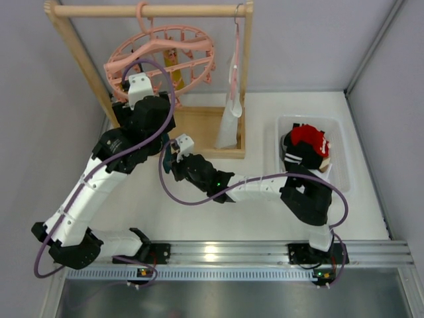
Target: Remove the socks clipped to the hanger
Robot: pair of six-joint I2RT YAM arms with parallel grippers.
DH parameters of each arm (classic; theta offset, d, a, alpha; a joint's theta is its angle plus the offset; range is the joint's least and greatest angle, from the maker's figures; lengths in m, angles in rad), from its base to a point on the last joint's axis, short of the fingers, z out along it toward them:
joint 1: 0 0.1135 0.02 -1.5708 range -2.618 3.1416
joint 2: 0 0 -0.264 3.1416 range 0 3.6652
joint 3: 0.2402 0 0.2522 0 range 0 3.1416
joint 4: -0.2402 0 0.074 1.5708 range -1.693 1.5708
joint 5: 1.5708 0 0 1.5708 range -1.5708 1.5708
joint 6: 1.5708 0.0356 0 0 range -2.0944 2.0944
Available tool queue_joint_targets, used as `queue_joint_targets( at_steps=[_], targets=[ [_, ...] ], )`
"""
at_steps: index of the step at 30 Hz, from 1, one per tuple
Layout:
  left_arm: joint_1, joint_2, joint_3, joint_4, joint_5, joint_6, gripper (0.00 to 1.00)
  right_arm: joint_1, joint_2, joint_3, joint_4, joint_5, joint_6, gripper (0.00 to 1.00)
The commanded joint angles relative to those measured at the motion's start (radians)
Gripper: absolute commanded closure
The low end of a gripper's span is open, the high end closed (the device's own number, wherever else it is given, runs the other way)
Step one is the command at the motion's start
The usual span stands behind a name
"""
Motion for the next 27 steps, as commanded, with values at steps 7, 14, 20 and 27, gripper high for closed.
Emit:
queue_joint_targets(
  at_steps=[7,14,20,27],
  targets=[
    [0.002,0.047,0.042,0.005,-0.124,-0.022,0.15,0.038,-0.046,0.019,0.061,-0.035,0.012,1.0],
    [0.004,0.096,0.069,0.014,-0.155,-0.036,0.17,0.05,-0.06,0.02,0.061,-0.061,0.001,1.0],
    [0.03,0.122,0.062,0.055,-0.126,-0.03,0.24,0.061,-0.067,0.011,0.065,-0.074,-0.008,1.0],
    [0.034,0.129,0.057,0.108,-0.107,-0.004,0.36,0.072,-0.067,0.013,0.068,-0.093,-0.025,1.0]
  ],
)
